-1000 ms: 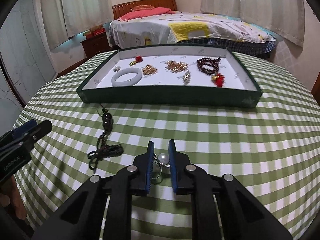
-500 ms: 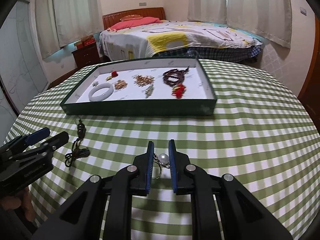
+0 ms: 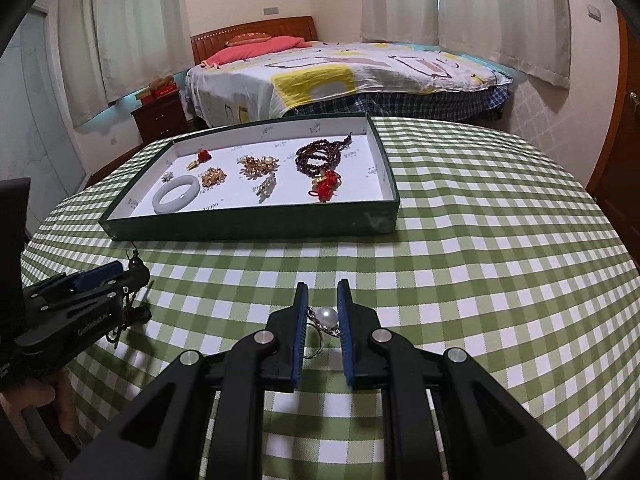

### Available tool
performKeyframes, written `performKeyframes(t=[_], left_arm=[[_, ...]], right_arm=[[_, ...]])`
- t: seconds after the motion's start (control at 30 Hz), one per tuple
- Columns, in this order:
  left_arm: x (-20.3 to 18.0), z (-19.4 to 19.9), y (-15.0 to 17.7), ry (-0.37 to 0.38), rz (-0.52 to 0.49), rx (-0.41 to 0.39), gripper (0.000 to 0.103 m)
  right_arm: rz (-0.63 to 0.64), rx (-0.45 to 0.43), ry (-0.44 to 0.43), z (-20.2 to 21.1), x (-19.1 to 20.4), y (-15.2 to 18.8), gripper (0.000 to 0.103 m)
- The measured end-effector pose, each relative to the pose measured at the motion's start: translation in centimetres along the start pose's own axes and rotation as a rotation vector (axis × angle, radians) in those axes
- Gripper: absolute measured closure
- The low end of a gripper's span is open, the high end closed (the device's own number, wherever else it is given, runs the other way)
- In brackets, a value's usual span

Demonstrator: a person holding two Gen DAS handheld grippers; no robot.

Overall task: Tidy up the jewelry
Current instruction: 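Close the left tool on the black pendant necklace, then carry the ring and black pendant into the tray and open both tools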

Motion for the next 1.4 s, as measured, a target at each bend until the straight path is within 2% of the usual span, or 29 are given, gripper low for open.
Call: performKeyframes(t=[0.03,0.1,0.23,0.9,1.13,1.4], left_arm=[[0.1,-0.2,0.1,0.015,0.01,0.008,0.079],[0.3,-0.2,0.0,0.025,0.025,0.006,0.084],[0.8,-0.1,0.0,0.06,0.057,-0.001,0.087],[0.9,3.5,-0.3,0.085,0.037,-0.093,0.088],[0.2,6.4,-2.6,0.111,0.015,-0.167,0.088],[-1.1,9.9,-6.9,0.134,-0.027,-0.284,0.088]], right_arm=[[-0.002,0.002,-0.001,0.0,0.0,0.1,0.087],[-0.003,0.005,-0.002,-0.2,-0.1,0.2,0.087],[-0.001,0.01,-0.006,-0.4,0.1,0.3,0.087],[-0.008,-0.028,-0.061,1.0,1.4,-0.5,0.087],[-0.017,-0.081,-0.095,2.7,2.1,-2.6,0.087],[-0.006,-0.192,-0.112,5.1,2.7,-6.8,0.087]])
Point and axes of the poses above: each gripper's, at about its wrist camera, not at the fingertips, and z roughly against the way its jaws point, x to its left, y to its underside, the point moved 7 cm from there along -z, roughly the way its jaws point, and after that the axes turned 6 degrees about y, right-handed, at the moved point
